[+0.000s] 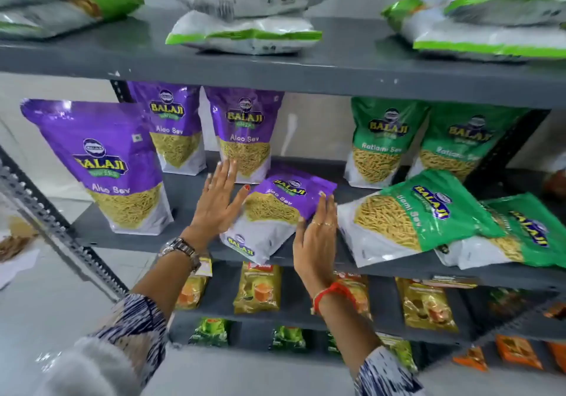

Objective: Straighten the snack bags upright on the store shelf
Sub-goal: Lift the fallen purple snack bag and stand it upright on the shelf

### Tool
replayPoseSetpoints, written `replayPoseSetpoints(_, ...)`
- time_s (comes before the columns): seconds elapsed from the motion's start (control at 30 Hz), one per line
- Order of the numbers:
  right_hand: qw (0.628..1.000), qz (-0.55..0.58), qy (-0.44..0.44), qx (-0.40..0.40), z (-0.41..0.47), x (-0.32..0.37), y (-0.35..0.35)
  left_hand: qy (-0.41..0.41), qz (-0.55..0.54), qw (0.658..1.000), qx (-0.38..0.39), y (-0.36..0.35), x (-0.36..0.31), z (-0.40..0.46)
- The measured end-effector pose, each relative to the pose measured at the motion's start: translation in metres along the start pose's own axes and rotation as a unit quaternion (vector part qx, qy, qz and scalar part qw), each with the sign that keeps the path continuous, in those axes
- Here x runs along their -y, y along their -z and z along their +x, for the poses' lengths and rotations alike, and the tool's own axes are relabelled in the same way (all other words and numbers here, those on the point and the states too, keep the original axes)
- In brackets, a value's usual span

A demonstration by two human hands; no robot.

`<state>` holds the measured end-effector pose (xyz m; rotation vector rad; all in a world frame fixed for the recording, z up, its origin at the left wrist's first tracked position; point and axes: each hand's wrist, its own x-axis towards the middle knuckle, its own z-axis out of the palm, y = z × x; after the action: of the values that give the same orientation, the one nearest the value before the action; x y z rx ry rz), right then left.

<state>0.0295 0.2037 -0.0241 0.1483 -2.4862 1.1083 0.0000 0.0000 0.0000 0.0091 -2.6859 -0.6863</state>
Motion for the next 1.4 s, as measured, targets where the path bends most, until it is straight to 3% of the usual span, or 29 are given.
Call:
replayPoseSetpoints(0.13, 0.971, 0.129, -0.203, 0.004, 0.012, -0.006, -0.037, 0.203, -0.156, 0.959, 0.122, -0.009, 0.027, 0.030)
replayPoseSetpoints(0.23, 0.909, 0.183, -0.375, 0.023, 0.020, -0.012, -0.057, 0.293, -0.250, 0.910, 0.152, -0.016, 0.030, 0.047)
replayPoseSetpoints(0.4, 0.854, 0.255, -0.448, -0.065, 0.040, -0.013, -0.075, 0.348, -0.372, 0.833, 0.214, -0.029, 0.027, 0.059)
replayPoseSetpoints(0.6, 0.784, 0.340, -0.507, -0.114, 0.038, -0.020, -0.081, 0.385, -0.404, 0.795, 0.238, -0.036, 0.031, 0.067)
replayPoseSetpoints(0.7, 0.795, 0.329, -0.498, -0.108, 0.034, -0.017, -0.078, 0.404, -0.457, 0.752, 0.249, -0.033, 0.028, 0.060)
replayPoseSetpoints(0.8, 0.842, 0.274, -0.451, -0.110, 0.021, -0.017, -0.068, 0.417, -0.491, 0.730, 0.231, -0.030, 0.023, 0.048)
replayPoseSetpoints(1.03, 0.902, 0.277, -0.314, -0.105, -0.008, -0.004, -0.012, 0.349, -0.540, 0.758, 0.108, -0.002, -0.002, 0.000)
replayPoseSetpoints(1.2, 0.908, 0.338, -0.230, -0.090, -0.036, 0.008, 0.044, 0.275, -0.582, 0.760, 0.086, 0.027, -0.034, -0.049)
replayPoseSetpoints(1.4, 0.888, 0.399, -0.212, -0.090, -0.061, 0.018, 0.092, 0.209, -0.616, 0.755, 0.082, 0.051, -0.067, -0.088)
